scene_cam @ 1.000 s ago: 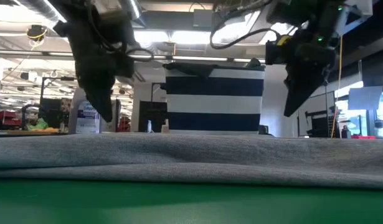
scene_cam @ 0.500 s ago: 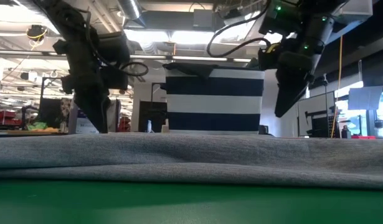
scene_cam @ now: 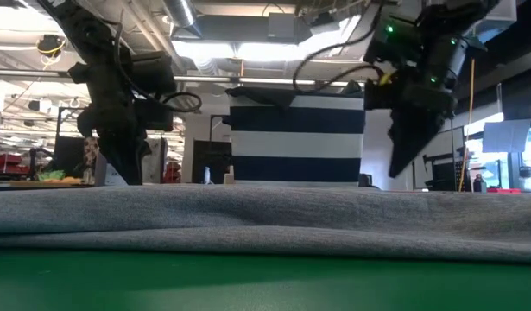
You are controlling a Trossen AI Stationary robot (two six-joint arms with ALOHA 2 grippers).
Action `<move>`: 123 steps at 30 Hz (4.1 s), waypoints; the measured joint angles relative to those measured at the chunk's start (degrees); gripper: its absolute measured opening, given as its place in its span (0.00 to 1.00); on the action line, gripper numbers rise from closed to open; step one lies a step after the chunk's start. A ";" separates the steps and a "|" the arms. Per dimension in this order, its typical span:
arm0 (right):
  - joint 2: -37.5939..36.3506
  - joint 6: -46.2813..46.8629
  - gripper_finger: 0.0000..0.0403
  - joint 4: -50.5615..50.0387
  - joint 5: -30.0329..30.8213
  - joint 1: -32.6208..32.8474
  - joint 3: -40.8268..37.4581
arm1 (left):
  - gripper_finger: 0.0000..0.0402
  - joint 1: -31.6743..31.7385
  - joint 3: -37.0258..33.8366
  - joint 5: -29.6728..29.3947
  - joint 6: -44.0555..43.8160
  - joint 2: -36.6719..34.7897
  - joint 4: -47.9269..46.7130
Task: Fold Laundry from Bin
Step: Fold the gray shirt
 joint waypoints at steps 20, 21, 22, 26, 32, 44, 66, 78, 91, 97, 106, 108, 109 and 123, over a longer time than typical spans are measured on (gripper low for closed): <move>-0.02 -1.64 0.49 3.26 6.31 -2.06 -7.31 | 0.04 0.05 2.05 -6.77 -1.77 -6.87 -2.82; -0.02 -1.59 0.49 3.25 6.22 -2.42 -7.31 | 0.05 0.07 1.88 -5.73 -1.81 -6.47 -2.85; -0.02 -1.59 0.49 3.29 5.71 -2.85 -7.31 | 0.08 0.17 1.78 -4.45 -1.87 -5.96 -2.88; -0.02 -1.57 0.49 3.29 2.32 -4.12 -7.31 | 0.20 0.15 1.36 0.83 -3.11 -2.94 -2.98; 0.21 -1.69 0.49 3.33 1.62 -4.13 -7.31 | 0.36 0.15 1.36 -2.73 -2.82 1.79 -2.49; 2.85 -2.70 0.49 3.36 -0.08 -4.13 -7.23 | 0.37 0.15 1.36 -7.48 1.87 3.69 -0.55; -1.40 -4.09 0.06 2.59 -1.43 -4.07 -7.40 | 0.04 0.15 2.69 -7.95 4.20 1.69 -4.91; -2.68 -3.15 0.03 1.55 -1.55 -4.09 -7.38 | 0.01 0.15 2.82 -7.94 4.46 0.33 -4.92; -4.83 -4.53 0.01 -5.50 0.28 -4.11 -2.68 | 0.00 0.15 2.82 -14.06 1.78 -10.47 -7.65; -5.78 -4.52 0.01 -6.80 6.84 -4.13 -2.66 | 0.00 0.15 2.84 -20.92 1.64 -10.78 -6.74; -5.91 -3.11 0.02 -6.75 20.48 -4.15 -2.66 | 0.00 2.46 2.84 -28.67 2.15 -8.09 4.22; -4.99 -2.78 0.03 -6.06 22.42 -4.15 -2.66 | 0.00 3.49 2.84 -28.71 2.94 -6.44 6.88; -4.60 -2.77 0.04 -5.59 23.48 -4.15 -2.66 | 0.01 3.95 2.84 -28.72 3.06 -5.58 8.22; -3.55 0.20 0.43 -13.52 20.90 -4.13 4.51 | 0.32 6.23 9.36 -25.52 4.19 -4.08 0.42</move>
